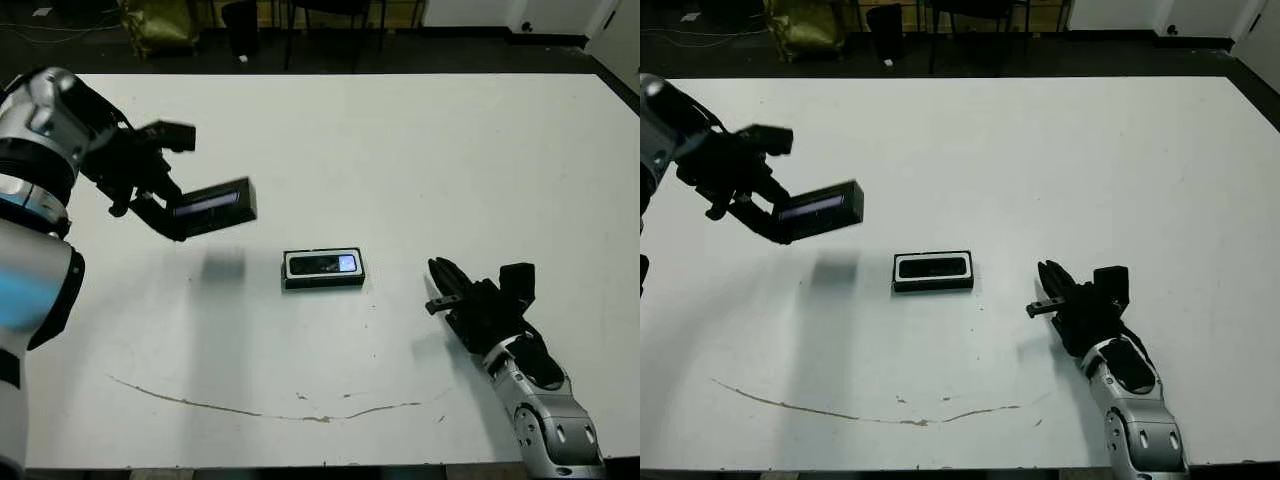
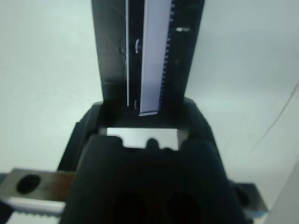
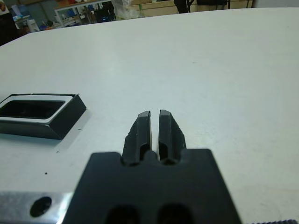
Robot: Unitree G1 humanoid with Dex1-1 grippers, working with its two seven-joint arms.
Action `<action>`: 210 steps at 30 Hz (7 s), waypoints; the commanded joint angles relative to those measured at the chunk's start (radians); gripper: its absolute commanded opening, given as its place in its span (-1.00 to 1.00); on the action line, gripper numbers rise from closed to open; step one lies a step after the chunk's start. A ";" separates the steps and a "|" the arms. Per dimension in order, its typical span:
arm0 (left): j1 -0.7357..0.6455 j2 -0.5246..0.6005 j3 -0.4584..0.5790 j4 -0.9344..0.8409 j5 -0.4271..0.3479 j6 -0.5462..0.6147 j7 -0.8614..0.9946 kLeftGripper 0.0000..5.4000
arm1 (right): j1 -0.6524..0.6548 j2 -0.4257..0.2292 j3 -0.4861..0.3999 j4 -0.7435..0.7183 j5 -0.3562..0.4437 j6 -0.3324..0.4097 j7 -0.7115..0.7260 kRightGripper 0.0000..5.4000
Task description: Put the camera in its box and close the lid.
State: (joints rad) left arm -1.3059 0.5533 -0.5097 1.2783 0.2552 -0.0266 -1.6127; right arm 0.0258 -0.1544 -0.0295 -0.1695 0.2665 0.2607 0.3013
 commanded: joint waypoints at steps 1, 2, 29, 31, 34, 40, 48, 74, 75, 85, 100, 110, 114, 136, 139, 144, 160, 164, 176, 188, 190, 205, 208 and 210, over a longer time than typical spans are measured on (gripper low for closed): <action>-0.023 0.014 -0.032 -0.003 -0.028 0.050 -0.002 -0.23 | 0.003 -0.011 0.004 0.019 -0.018 -0.012 0.005 -1.00; -0.026 0.013 -0.043 -0.004 -0.038 0.065 -0.002 -0.23 | 0.003 -0.010 0.005 0.021 -0.019 -0.015 0.004 -1.00; 0.260 0.031 -0.087 -0.645 -0.252 0.590 0.013 -0.23 | 0.024 0.175 -0.090 -0.305 0.052 0.074 -0.309 -1.00; 0.265 0.015 -0.080 -0.636 -0.241 0.593 0.025 -0.23 | 0.013 0.170 -0.104 -0.321 0.072 0.067 -0.306 -1.00; 0.275 -0.004 -0.067 -0.627 -0.229 0.565 0.044 -0.23 | 0.012 0.165 -0.105 -0.331 0.087 0.054 -0.290 -1.00; 0.265 -0.053 -0.073 -0.576 -0.182 0.526 0.068 -0.23 | 0.032 0.160 -0.072 -0.377 0.075 0.083 -0.299 -1.00; 0.247 -0.091 -0.055 -0.480 -0.131 0.451 0.099 -0.23 | 0.051 0.165 -0.048 -0.400 0.093 0.100 -0.292 -1.00; 0.209 -0.147 -0.066 -0.451 -0.093 0.462 -0.002 -0.23 | 0.063 0.165 -0.006 -0.322 0.044 -0.004 -0.253 -1.00; 0.211 -0.148 -0.068 -0.458 -0.095 0.469 -0.002 -0.23 | 0.063 0.166 -0.006 -0.321 0.045 -0.006 -0.252 -1.00; 0.230 -0.156 -0.083 -0.513 -0.088 0.541 -0.002 -0.23 | 0.064 0.168 0.001 -0.325 0.043 -0.008 -0.255 -1.00; 0.268 -0.200 -0.094 -0.529 -0.056 0.480 0.036 -0.23 | 0.067 0.169 0.006 -0.330 0.037 -0.009 -0.254 -1.00; 0.266 -0.239 -0.101 -0.498 -0.039 0.485 0.042 -0.23 | 0.064 0.171 0.002 -0.329 0.047 -0.008 -0.251 -1.00; 0.270 -0.242 -0.104 -0.510 -0.035 0.472 0.038 -0.23 | 0.065 0.167 0.002 -0.332 0.043 -0.008 -0.249 -1.00; 0.256 -0.304 -0.113 -0.519 -0.018 0.504 0.056 -0.23 | 0.062 0.171 0.001 -0.333 0.045 -0.010 -0.254 -1.00; 0.254 -0.318 -0.118 -0.526 -0.010 0.511 0.070 -0.23 | 0.063 0.172 0.003 -0.337 0.040 -0.004 -0.261 -1.00; 0.252 -0.335 -0.126 -0.539 -0.001 0.501 0.077 -0.23 | 0.066 0.170 0.006 -0.338 0.034 -0.010 -0.261 -1.00; 0.247 -0.373 -0.139 -0.542 0.018 0.518 0.091 -0.23 | 0.067 0.180 -0.003 -0.331 0.038 -0.010 -0.266 -1.00; 0.250 -0.377 -0.139 -0.541 0.015 0.507 0.087 -0.23 | 0.068 0.176 -0.003 -0.326 0.028 -0.011 -0.270 -1.00; 0.234 -0.412 -0.143 -0.525 0.018 0.517 0.096 -0.23 | 0.073 0.177 -0.017 -0.305 0.039 -0.030 -0.249 -1.00; 0.236 -0.431 -0.138 -0.537 0.022 0.460 0.111 -0.23 | 0.074 0.179 -0.014 -0.306 0.041 -0.027 -0.248 -1.00; 0.236 -0.432 -0.142 -0.541 0.028 0.445 0.117 -0.17 | 0.075 0.180 -0.015 -0.306 0.045 -0.028 -0.244 -1.00; 0.230 -0.459 -0.151 -0.537 0.036 0.478 0.110 0.31 | 0.076 0.182 -0.013 -0.303 0.041 -0.032 -0.242 -1.00; 0.228 -0.466 -0.147 -0.533 0.033 0.496 0.109 0.57 | 0.076 0.186 -0.014 -0.309 0.046 -0.018 -0.250 -1.00; 0.226 -0.470 -0.148 -0.531 0.037 0.506 0.109 0.74 | 0.075 0.183 -0.014 -0.306 0.042 -0.023 -0.246 -1.00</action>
State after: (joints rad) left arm -1.1033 0.1072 -0.6430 0.7419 0.3097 0.4699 -1.4823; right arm 0.0906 0.0318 -0.0410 -0.4839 0.3066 0.2220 0.0613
